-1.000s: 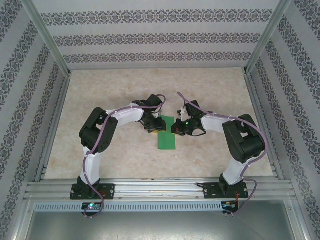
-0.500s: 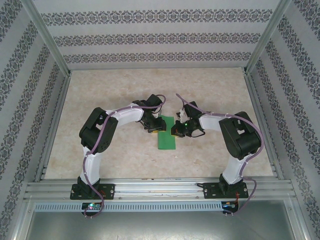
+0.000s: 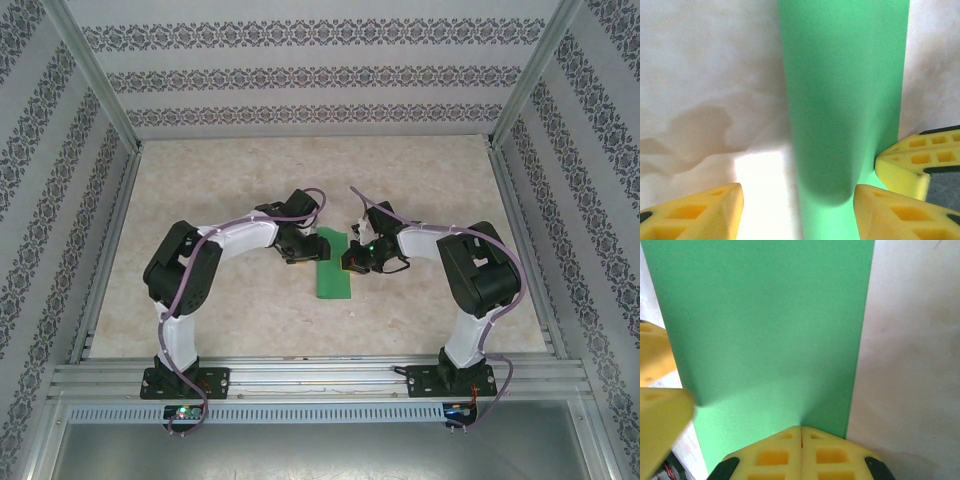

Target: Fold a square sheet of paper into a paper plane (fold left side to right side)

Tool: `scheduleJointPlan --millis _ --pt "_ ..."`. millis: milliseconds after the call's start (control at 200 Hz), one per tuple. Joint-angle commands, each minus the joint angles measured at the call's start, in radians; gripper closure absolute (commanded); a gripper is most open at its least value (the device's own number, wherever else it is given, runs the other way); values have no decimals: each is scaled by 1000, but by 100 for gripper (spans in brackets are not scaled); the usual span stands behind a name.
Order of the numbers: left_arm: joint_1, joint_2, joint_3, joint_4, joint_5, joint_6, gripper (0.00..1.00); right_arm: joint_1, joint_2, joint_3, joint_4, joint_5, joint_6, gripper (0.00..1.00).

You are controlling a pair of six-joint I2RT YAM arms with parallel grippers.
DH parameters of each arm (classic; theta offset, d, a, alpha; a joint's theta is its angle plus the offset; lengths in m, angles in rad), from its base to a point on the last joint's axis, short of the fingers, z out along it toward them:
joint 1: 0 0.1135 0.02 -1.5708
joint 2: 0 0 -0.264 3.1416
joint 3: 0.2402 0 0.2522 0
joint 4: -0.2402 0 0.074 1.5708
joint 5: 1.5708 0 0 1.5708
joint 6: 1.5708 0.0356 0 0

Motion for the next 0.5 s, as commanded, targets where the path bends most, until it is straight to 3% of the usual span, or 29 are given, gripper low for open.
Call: scheduleJointPlan --millis 0,230,500 --pt "10 -103 -24 -21 -53 54 41 11 56 -16 -83 101 -26 100" --pt "10 -116 -80 129 196 84 68 9 60 -17 -88 111 -28 100" --pt "10 -17 -113 293 349 13 78 8 60 -4 -103 119 -31 100"
